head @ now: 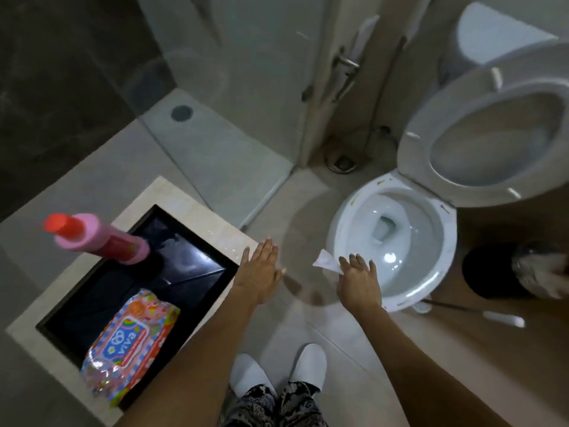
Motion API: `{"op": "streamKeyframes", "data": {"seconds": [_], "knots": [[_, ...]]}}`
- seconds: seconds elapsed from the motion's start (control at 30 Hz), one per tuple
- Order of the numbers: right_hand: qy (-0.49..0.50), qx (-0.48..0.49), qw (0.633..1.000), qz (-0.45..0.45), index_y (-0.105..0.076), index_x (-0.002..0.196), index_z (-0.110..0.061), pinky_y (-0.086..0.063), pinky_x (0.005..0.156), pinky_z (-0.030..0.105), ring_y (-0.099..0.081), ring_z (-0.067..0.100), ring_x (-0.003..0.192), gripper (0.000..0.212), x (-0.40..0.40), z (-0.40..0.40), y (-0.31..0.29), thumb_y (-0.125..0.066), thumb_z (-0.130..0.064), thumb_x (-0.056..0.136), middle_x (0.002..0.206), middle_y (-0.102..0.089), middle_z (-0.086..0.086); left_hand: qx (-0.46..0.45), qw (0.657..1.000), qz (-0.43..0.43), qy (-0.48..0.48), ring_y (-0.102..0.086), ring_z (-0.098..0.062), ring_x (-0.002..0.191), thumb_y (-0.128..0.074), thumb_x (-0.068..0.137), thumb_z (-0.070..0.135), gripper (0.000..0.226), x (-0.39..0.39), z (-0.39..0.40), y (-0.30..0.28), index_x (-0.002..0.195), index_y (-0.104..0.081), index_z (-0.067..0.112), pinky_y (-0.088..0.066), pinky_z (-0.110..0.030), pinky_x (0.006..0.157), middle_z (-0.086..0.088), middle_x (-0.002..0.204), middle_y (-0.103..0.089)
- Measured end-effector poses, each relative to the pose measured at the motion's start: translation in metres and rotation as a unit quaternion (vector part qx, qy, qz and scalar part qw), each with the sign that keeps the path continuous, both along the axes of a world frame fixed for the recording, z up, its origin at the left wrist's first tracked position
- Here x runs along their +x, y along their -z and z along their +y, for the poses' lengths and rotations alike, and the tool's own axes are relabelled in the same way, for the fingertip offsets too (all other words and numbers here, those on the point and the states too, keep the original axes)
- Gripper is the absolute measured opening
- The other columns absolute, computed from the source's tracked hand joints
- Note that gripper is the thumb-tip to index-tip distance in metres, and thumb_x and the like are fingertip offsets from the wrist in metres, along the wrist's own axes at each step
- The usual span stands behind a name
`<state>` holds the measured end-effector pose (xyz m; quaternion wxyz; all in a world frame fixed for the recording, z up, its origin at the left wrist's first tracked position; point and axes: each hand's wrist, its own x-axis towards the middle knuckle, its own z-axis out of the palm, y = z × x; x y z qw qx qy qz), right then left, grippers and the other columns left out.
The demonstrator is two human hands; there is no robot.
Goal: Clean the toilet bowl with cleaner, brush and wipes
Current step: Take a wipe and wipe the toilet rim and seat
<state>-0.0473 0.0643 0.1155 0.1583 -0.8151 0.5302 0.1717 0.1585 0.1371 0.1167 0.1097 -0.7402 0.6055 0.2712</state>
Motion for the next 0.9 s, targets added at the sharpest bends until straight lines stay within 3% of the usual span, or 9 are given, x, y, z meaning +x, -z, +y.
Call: {"op": "streamKeyframes", "data": {"seconds": [0.1,0.2,0.37,0.53,0.67,0.8,0.9], "knots": [[0.068,-0.005,0.997,-0.032,-0.063,0.115,-0.005,-0.032,0.106,0.048,-0.055,0.034,0.115,0.038,-0.037,-0.003,0.009,-0.054,-0.002,0.079,0.109,-0.063,0.016,0.015,0.999,0.009,0.039,0.001,-0.019,0.147,-0.025,0.102,0.039,0.061,-0.036,-0.018,0.007,0.152,-0.005,0.009,-0.002,-0.04,0.117,-0.007,0.16,0.003],[0.129,0.006,0.988,-0.087,-0.065,0.096,0.001,-0.046,0.084,0.042,-0.062,0.038,0.093,0.029,-0.07,-0.005,0.017,-0.052,0.007,0.072,0.088,-0.065,0.017,0.022,0.997,0.024,0.071,0.001,-0.019,0.147,-0.027,0.103,0.037,0.062,-0.071,-0.033,0.012,0.152,-0.003,0.009,-0.003,-0.039,0.117,-0.008,0.16,0.004],[0.276,0.035,0.95,-0.141,-0.051,0.135,-0.009,-0.047,0.08,0.039,-0.06,0.039,0.102,0.05,-0.105,0.001,0.026,-0.043,0.003,0.087,0.108,-0.067,0.019,0.043,0.992,0.03,0.114,0.003,-0.017,0.147,-0.027,0.103,0.037,0.062,-0.118,-0.042,0.034,0.152,-0.003,0.009,-0.003,-0.038,0.118,-0.006,0.16,0.006],[0.317,0.019,0.928,-0.194,-0.049,0.137,-0.015,-0.046,0.07,0.038,-0.06,0.043,0.086,0.055,-0.124,0.012,0.051,-0.041,0.005,0.086,0.092,-0.068,0.022,0.071,0.982,0.044,0.17,0.006,-0.018,0.147,-0.026,0.103,0.032,0.06,-0.142,-0.044,0.059,0.152,0.0,0.008,-0.001,-0.038,0.119,-0.007,0.16,0.007],[0.345,0.005,0.912,-0.22,-0.049,0.138,-0.013,-0.048,0.073,0.036,-0.062,0.042,0.086,0.053,-0.124,0.015,0.079,-0.044,0.004,0.088,0.094,-0.069,0.023,0.08,0.975,0.042,0.203,0.007,-0.017,0.147,-0.026,0.103,0.033,0.061,-0.149,-0.046,0.093,0.151,0.002,0.008,0.0,-0.037,0.118,-0.006,0.16,0.008],[0.37,-0.018,0.902,-0.222,-0.046,0.14,-0.007,-0.05,0.08,0.036,-0.062,0.041,0.093,0.051,-0.119,0.017,0.116,-0.046,0.002,0.089,0.111,-0.066,0.022,0.073,0.965,0.045,0.247,0.011,-0.015,0.146,-0.024,0.103,0.033,0.061,-0.152,-0.046,0.127,0.152,0.004,0.01,0.003,-0.035,0.117,-0.004,0.159,0.012],[0.361,-0.035,0.908,-0.209,-0.042,0.142,-0.003,-0.049,0.09,0.037,-0.058,0.037,0.114,0.053,-0.115,0.025,0.148,-0.047,0.001,0.09,0.14,-0.051,0.018,0.056,0.958,0.059,0.274,0.015,-0.016,0.145,-0.023,0.103,0.033,0.061,-0.157,-0.049,0.151,0.151,0.007,0.011,0.006,-0.033,0.117,-0.004,0.158,0.017]]}}
